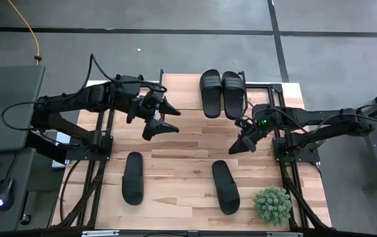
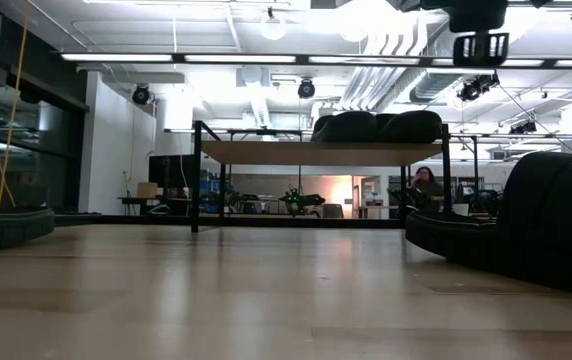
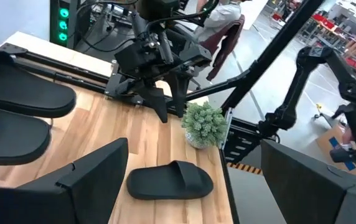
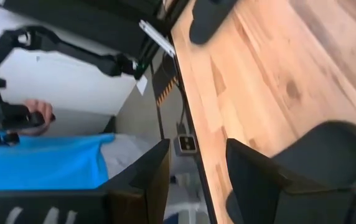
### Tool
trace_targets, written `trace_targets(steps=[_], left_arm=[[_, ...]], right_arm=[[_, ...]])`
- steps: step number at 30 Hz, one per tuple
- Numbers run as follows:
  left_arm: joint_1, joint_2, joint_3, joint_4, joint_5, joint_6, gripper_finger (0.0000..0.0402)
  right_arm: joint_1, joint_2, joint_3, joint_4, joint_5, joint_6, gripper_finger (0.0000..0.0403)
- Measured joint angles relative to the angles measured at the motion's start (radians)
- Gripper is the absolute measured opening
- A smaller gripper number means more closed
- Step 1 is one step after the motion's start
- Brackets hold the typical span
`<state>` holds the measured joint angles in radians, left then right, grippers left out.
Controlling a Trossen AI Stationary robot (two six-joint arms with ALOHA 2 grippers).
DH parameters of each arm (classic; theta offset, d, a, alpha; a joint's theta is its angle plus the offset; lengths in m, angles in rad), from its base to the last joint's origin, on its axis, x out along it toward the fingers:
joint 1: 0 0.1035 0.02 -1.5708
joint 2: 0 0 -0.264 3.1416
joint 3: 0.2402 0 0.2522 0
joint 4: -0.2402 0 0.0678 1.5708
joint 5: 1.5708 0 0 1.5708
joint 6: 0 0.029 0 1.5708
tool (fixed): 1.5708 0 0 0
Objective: Pick and place slides into the shelf
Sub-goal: Put the black slide on the shelf
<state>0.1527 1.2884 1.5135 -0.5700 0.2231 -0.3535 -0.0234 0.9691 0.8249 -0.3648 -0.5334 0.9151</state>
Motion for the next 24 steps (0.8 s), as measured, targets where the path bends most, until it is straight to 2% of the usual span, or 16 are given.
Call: trace_targets(steps=[11,17,24], left_arm=[[-0.025,0.000,0.000,0.004,-0.030,0.005,0.0346],[-0.024,0.000,0.000,0.004,-0.033,0.009,0.0346],[-0.024,0.000,0.000,0.004,-0.033,0.012,0.0346]], right_arm=[[0.090,0.008,-0.002,-0.042,0.077,-0.018,0.0147],[0.148,0.071,-0.003,-0.057,0.031,0.020,0.0147],[0.205,0.190,-0.003,-0.014,-0.074,0.028,0.0147]])
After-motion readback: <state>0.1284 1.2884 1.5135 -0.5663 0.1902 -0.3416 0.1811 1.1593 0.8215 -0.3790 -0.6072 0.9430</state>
